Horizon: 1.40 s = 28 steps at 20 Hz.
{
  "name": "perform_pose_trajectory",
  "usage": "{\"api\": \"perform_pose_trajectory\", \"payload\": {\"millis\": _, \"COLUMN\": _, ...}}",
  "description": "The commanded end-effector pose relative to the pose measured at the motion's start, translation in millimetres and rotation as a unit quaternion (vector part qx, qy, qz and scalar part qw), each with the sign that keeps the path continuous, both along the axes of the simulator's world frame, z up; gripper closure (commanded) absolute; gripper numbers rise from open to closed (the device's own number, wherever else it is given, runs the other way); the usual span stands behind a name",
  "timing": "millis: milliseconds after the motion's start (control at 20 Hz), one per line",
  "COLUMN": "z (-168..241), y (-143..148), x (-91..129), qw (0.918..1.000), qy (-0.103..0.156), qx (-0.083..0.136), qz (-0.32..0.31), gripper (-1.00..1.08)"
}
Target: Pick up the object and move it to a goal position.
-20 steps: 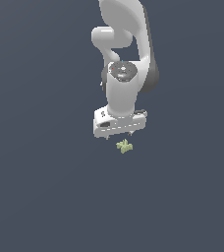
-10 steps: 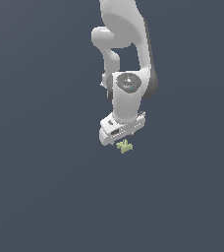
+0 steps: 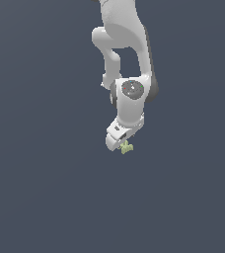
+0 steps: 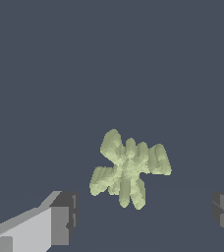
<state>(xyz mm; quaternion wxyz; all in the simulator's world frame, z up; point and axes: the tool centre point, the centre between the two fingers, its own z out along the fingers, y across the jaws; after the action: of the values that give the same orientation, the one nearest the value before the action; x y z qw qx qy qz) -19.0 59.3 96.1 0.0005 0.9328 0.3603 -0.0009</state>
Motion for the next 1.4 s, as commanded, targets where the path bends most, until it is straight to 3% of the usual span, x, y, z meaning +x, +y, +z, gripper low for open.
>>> {"api": "perform_pose_trajectory", "payload": {"millis": 0, "z": -4, "y": 2, "x": -1, "qw": 0.9998, "qy": 0.000, "qx": 0.000, "qz": 0.017, "gripper": -0.92}}
{"api": "perform_pose_trajectory", "payload": {"millis": 500, "z": -10, "y": 4, "x": -3, "qw": 0.9995, "qy": 0.000, "qx": 0.001, "qz": 0.030, "gripper": -0.92}}
{"api": "perform_pose_trajectory", "payload": {"millis": 1250, "z": -58, "y": 4, "x": -3, "qw": 0.9995, "qy": -0.001, "qx": 0.001, "qz": 0.033, "gripper": -0.92}}
{"api": "perform_pose_trajectory", "payload": {"millis": 1300, "z": -58, "y": 4, "x": -3, "qw": 0.9995, "qy": -0.001, "qx": 0.001, "qz": 0.033, "gripper": 1.08}}
{"api": "perform_pose_trajectory", "payload": {"millis": 1350, "z": -58, "y": 4, "x": -3, "qw": 0.9995, "qy": -0.001, "qx": 0.001, "qz": 0.033, "gripper": 1.08}}
